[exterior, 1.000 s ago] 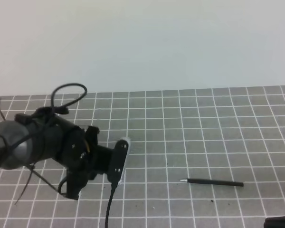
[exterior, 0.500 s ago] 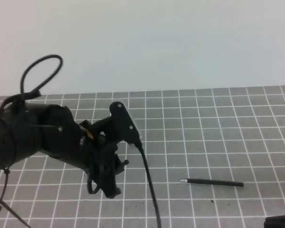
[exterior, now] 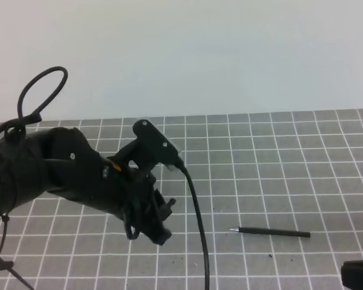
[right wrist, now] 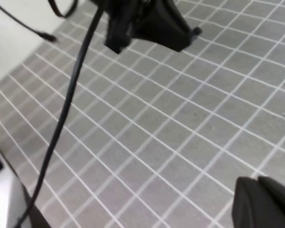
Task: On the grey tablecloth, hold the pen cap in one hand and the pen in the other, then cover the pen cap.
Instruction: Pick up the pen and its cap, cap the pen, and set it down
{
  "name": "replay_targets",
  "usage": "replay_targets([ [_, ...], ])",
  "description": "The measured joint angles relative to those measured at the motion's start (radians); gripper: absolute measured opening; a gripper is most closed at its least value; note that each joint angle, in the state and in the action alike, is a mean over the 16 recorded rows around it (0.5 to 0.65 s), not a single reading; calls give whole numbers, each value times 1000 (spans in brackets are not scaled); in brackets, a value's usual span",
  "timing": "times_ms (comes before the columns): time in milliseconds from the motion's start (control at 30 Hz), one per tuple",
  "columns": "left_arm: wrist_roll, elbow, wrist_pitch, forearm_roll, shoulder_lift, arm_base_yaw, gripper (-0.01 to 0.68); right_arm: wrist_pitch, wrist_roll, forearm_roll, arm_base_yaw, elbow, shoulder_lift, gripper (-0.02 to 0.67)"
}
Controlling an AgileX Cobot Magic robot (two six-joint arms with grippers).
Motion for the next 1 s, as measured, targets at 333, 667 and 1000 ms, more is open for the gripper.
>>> replay_targets([
  [333, 8, 1, 112, 146, 48, 0, 0, -12, 3, -20, 0, -1, -1, 8],
  [667, -368, 3, 21, 112, 91, 0, 0, -18, 105, -17, 0, -1, 0, 8],
  [1000, -671, 3, -62, -187, 93, 13, 0, -23, 284, -81, 0, -5, 6, 8],
])
